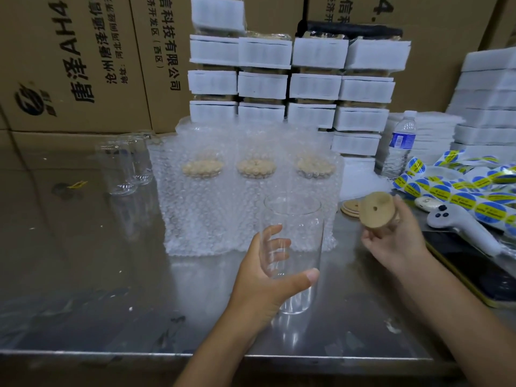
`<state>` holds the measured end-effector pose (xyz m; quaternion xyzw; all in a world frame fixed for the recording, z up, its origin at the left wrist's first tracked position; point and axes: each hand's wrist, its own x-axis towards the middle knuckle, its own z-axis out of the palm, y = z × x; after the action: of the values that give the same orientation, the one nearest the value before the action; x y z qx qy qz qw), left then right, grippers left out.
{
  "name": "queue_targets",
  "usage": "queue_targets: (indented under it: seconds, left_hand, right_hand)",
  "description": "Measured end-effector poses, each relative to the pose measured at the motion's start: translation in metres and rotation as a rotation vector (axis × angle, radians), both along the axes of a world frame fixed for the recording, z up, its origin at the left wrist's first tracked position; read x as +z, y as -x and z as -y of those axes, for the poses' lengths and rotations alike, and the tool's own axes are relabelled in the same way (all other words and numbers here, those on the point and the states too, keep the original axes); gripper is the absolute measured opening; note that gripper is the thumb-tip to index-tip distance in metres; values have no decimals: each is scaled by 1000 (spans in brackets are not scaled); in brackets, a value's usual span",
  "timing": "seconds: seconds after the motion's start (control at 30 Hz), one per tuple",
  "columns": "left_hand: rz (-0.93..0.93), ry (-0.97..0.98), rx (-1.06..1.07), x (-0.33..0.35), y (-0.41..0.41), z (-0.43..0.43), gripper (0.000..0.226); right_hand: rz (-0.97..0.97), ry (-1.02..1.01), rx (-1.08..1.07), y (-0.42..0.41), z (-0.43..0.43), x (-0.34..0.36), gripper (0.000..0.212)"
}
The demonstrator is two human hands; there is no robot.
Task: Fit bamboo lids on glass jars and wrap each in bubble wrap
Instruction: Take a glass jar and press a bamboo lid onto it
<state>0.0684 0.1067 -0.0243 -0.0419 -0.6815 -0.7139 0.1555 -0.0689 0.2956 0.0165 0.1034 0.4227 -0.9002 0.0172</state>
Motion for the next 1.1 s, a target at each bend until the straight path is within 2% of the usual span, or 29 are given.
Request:
queue_targets:
  seconds: [0.17, 0.33, 0.43, 0.6, 0.73, 0.8, 1.1]
  left_hand:
    - [2, 44, 16, -2, -4, 0, 75]
    - [1, 60, 33, -2, -5, 1, 77]
    - [-1, 73, 34, -2, -5, 1, 77]
    - [-11, 73, 26, 1, -5, 0, 77]
    - [-18, 60, 22, -2, -6, 0, 75]
    - [-20, 64, 17, -3, -6, 0, 76]
    - [-6, 103, 14, -3, -7, 2, 81]
  right_hand:
    - [-106, 146, 125, -27, 4, 26, 50]
    - [-265, 157, 175, -54, 22, 55, 62]
    - [-373, 76, 205, -72, 35, 64, 54]
    - [-636, -124, 332, -92, 58, 63, 25]
    - [-741, -348, 295, -94, 70, 52, 44]
    - [-800, -399, 319, -95, 73, 46, 49]
    - [-950, -542, 319, -100, 72, 34, 43]
